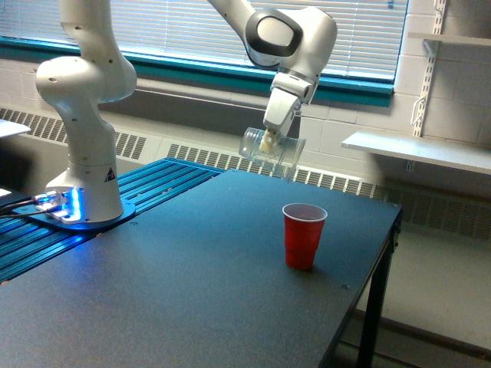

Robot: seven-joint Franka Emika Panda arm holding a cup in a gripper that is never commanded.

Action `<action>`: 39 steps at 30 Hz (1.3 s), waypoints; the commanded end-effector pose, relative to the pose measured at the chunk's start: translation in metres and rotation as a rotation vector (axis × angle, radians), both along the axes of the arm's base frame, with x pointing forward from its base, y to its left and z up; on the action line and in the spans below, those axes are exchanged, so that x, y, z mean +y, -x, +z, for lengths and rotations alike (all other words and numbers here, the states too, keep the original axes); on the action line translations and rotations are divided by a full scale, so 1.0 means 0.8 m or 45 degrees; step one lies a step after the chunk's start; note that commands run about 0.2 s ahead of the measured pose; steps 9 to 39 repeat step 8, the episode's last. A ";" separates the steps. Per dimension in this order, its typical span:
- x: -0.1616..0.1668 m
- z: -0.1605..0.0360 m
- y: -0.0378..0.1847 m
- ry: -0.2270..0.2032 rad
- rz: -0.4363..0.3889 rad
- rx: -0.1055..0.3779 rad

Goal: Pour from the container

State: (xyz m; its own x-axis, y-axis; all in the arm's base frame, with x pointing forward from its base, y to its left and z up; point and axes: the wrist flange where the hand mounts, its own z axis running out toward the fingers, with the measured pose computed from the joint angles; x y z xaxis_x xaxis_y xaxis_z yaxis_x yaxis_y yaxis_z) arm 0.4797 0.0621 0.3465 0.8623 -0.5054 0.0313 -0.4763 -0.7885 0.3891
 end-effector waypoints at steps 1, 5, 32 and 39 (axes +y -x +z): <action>0.000 0.003 -0.003 -0.010 0.026 0.020; -0.004 0.005 -0.004 -0.024 0.016 0.007; -0.006 0.006 -0.003 -0.030 0.018 0.005; -0.006 0.006 -0.003 -0.030 0.018 0.005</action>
